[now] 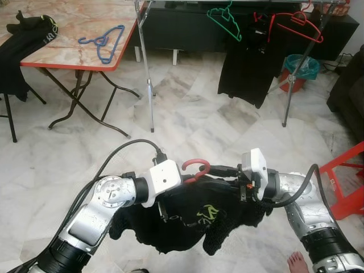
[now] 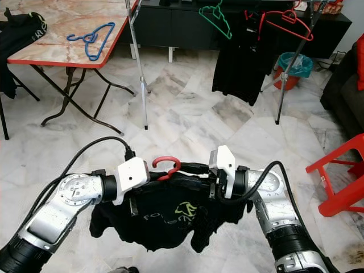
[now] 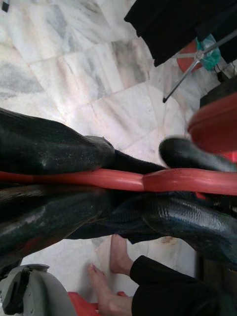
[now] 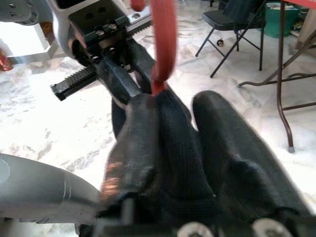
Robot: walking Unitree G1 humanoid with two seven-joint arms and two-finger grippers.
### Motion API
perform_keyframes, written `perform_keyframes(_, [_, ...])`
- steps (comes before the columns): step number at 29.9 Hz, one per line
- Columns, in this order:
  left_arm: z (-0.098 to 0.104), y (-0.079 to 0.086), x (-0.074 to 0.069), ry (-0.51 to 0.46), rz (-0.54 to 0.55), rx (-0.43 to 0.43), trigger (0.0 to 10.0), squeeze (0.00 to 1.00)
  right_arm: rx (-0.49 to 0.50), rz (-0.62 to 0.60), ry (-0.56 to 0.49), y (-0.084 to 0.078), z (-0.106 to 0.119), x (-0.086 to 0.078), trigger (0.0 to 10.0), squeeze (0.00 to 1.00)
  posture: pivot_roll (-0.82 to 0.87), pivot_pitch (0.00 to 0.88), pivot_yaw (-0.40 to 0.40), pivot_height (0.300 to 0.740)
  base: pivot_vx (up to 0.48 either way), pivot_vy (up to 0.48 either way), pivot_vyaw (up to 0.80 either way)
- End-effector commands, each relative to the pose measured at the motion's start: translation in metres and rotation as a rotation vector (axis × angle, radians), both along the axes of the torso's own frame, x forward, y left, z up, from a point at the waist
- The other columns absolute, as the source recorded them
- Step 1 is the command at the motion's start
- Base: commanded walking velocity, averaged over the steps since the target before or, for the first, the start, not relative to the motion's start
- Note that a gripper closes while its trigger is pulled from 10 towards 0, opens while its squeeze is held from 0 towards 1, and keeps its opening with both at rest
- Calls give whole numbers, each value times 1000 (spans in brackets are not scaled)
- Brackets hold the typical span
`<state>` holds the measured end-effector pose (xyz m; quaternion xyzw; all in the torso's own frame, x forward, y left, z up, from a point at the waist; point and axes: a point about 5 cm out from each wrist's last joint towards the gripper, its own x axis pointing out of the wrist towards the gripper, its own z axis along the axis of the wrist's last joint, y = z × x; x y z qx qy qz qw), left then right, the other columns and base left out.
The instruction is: Hang hanger
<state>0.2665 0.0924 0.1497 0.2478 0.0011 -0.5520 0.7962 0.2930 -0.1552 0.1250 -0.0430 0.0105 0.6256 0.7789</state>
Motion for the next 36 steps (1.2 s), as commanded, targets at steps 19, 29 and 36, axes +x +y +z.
perform_keyframes(19, [-3, 0, -1, -4, -18, 11, 9216, 0, -21, -1, 22, -4, -3, -4, 0, 0, 53, 96, -67, 740, 0, 0, 0])
perform_keyframes(29, [-4, 15, 9, -37, 66, 31, 9059, 0, -39, -7, 33, -10, -5, -9, 0, 0, 48, 100, -66, 740, 0, 0, 0])
perform_keyframes(36, [2, 39, 14, -72, 134, 44, 9020, 0, -125, -61, 34, -21, -13, -9, 0, 0, 47, 104, -66, 740, 0, 0, 0])
